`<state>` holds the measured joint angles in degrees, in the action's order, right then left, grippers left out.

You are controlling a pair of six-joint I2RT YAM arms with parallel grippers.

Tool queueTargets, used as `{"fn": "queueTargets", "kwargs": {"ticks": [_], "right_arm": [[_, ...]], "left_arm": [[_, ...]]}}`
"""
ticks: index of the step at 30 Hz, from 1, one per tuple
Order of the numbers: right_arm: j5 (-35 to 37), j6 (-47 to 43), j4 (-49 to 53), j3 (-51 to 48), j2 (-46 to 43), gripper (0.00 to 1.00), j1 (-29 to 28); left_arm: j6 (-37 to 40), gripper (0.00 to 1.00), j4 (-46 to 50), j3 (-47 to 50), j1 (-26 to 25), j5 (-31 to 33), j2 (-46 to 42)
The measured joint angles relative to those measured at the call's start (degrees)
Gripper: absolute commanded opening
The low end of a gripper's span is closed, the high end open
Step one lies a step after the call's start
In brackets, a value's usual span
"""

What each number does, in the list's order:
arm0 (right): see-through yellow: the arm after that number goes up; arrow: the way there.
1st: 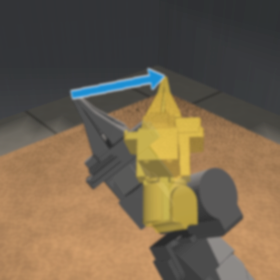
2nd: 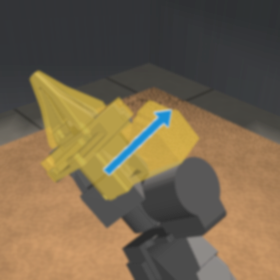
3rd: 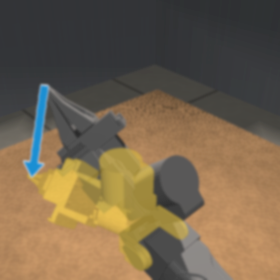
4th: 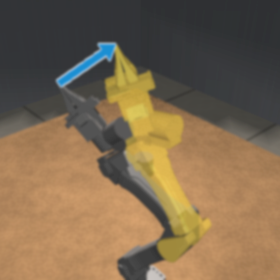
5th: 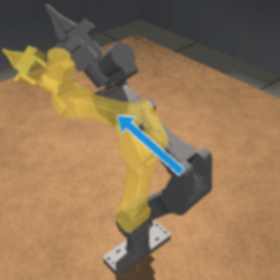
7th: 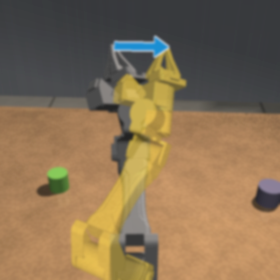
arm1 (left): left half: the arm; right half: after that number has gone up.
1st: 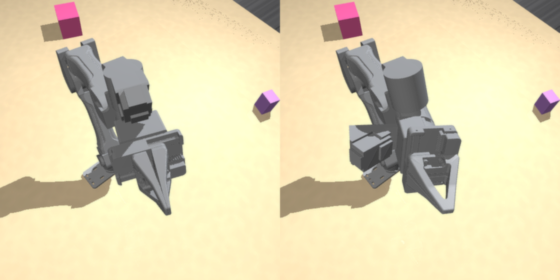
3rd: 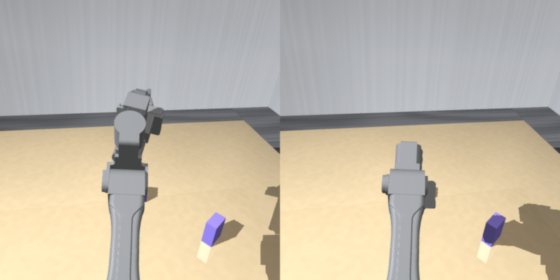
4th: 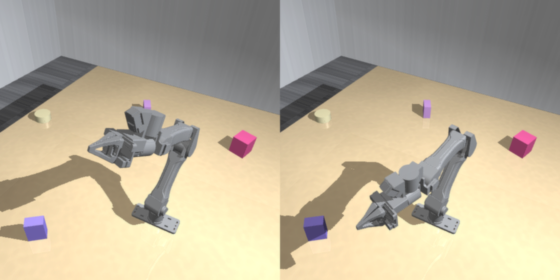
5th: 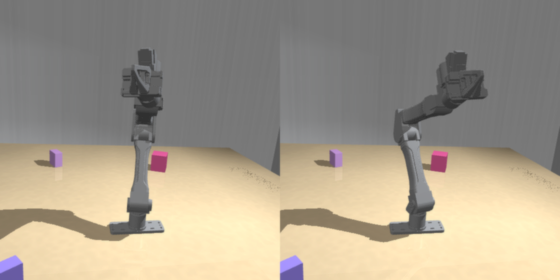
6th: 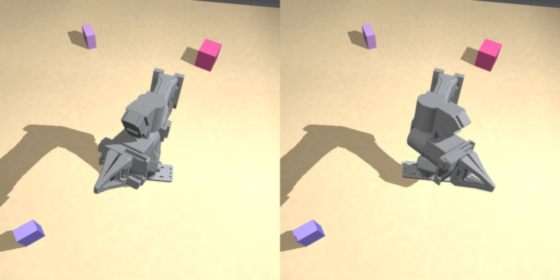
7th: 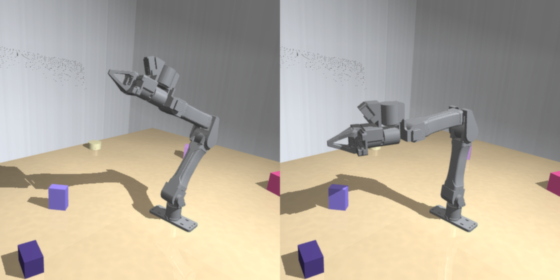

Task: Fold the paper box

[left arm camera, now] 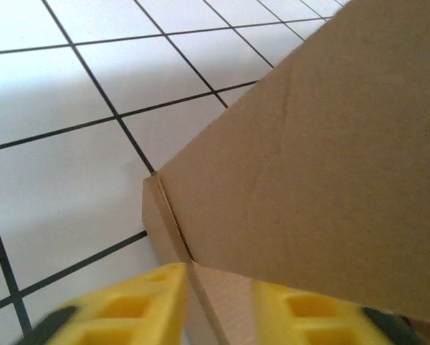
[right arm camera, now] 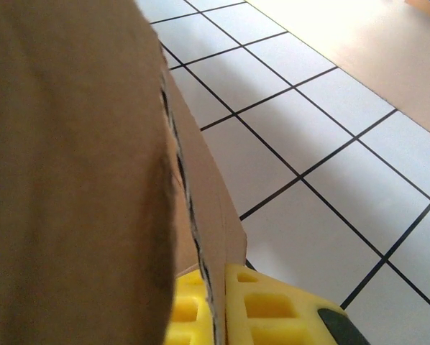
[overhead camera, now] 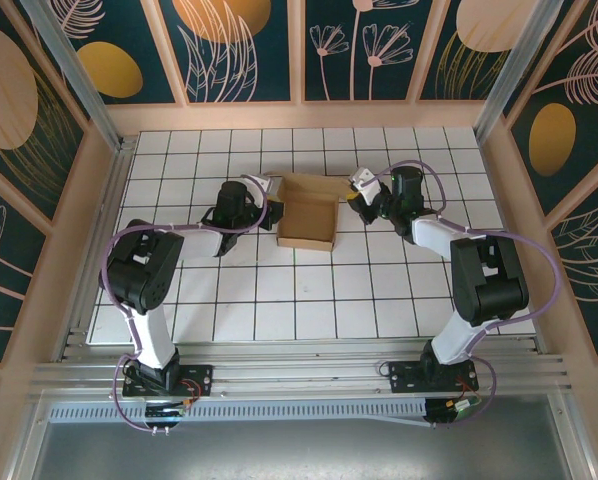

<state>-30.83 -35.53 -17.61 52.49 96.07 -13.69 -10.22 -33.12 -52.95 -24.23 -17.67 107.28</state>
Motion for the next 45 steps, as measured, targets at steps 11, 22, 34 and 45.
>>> {"fn": "queueTargets", "kwargs": {"ticks": [11, 22, 34, 45], "right_arm": [[4.6, 5.8, -0.3, 0.1, 0.0, 0.11, -2.9], [12.7, 24.6, 8.2, 8.3, 2.0, 0.11, -5.5], [13.9, 50.4, 16.4, 17.2, 6.8, 0.1, -6.3], [12.7, 61.0, 10.5, 13.1, 6.9, 0.1, -6.4]], "left_arm": [[-1.3, 0.11, -2.4, 0.9, 0.0, -0.4, 1.0], [-2.0, 0.09, -4.7, 0.9, 0.0, -1.4, 1.3], [-3.0, 0.09, -7.3, 2.0, -0.5, -1.4, 1.4], [-3.2, 0.09, -7.1, 2.1, -0.7, -1.4, 1.4]]}}
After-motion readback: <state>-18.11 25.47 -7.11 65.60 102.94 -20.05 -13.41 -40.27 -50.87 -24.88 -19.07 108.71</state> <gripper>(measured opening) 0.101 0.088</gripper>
